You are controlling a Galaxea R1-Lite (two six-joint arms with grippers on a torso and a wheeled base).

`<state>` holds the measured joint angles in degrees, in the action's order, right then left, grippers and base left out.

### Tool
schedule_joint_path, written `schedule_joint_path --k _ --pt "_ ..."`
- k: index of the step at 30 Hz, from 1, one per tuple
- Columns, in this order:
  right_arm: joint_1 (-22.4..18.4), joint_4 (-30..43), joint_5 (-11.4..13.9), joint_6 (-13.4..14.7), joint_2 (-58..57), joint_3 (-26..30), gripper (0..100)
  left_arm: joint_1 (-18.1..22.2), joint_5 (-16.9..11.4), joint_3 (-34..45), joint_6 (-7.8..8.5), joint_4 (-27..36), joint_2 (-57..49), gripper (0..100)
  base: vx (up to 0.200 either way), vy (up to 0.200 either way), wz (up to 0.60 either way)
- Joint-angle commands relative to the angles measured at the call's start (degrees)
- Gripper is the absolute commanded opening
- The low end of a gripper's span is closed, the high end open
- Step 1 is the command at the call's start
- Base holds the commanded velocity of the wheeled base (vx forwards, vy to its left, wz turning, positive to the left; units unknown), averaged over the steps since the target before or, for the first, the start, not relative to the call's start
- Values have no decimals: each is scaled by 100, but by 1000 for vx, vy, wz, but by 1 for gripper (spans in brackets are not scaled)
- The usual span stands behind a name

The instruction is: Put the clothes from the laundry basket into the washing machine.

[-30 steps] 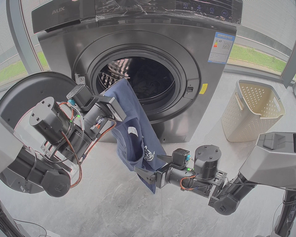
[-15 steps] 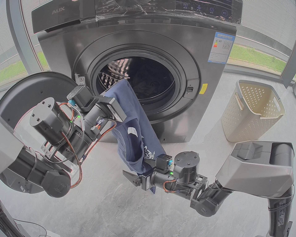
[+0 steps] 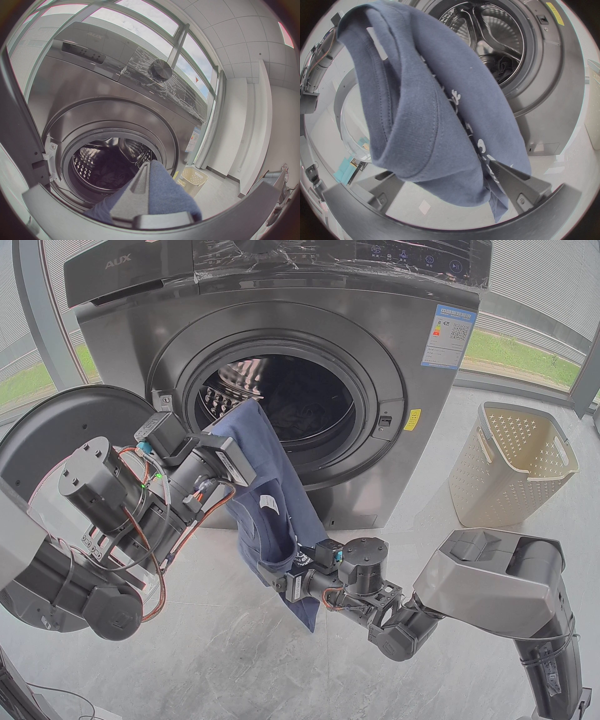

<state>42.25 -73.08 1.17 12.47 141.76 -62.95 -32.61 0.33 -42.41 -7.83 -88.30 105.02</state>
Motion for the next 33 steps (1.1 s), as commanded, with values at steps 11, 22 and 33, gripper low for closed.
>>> schedule_joint_path --k 11,22,33 --pt "-209 -92 -64 1 -351 187 0 9 2 31 0 -12 18 0 0 0 0" --pt "-402 -92 -38 36 -1705 1057 0 27 2 84 -8 -21 -17 0 0 0 0" --pt "-516 -145 120 89 -3102 2208 0 229 -59 558 -8 -12 -281 0 0 0 0"
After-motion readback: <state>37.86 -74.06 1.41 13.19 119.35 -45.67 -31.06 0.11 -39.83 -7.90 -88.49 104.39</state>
